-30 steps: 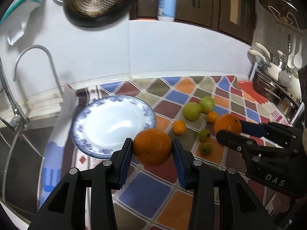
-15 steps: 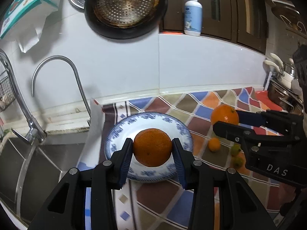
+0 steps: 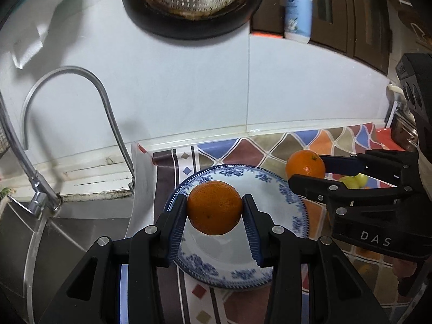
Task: Organize fruits
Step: 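Carry the large orange with the left tool while the right tool carries the tangerine to the plate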
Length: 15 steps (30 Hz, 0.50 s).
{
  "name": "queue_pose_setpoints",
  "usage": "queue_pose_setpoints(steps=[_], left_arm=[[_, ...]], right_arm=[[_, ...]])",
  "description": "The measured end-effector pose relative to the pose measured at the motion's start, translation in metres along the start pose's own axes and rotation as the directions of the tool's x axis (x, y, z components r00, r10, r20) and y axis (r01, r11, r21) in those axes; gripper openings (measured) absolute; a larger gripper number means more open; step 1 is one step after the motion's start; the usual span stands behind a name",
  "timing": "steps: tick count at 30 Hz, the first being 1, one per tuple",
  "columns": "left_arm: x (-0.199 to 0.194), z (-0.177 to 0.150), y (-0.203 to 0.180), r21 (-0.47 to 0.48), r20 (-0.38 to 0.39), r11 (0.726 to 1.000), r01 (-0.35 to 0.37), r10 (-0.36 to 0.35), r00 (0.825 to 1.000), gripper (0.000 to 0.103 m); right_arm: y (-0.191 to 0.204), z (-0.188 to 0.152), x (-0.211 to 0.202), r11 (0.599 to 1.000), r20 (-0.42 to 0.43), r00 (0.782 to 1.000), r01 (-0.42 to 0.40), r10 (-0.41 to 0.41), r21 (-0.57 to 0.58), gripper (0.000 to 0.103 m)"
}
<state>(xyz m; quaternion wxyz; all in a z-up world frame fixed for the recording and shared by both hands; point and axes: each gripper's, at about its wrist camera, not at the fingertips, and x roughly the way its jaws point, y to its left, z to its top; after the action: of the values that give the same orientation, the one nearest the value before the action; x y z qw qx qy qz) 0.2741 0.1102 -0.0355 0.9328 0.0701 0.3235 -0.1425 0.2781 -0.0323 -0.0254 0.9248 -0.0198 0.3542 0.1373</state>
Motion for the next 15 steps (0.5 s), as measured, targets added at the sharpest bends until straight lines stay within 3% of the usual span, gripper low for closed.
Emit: queue_pose_setpoints(steps=[15], left_arm=[[0.085,0.008,0.025,-0.009,-0.108,1.000,0.013,-0.014,0.994,0.041]], right_arm=[[-0.013,0.017,0.095,0.999,-0.144,0.989,-0.021,0.016,-0.034,0.044]])
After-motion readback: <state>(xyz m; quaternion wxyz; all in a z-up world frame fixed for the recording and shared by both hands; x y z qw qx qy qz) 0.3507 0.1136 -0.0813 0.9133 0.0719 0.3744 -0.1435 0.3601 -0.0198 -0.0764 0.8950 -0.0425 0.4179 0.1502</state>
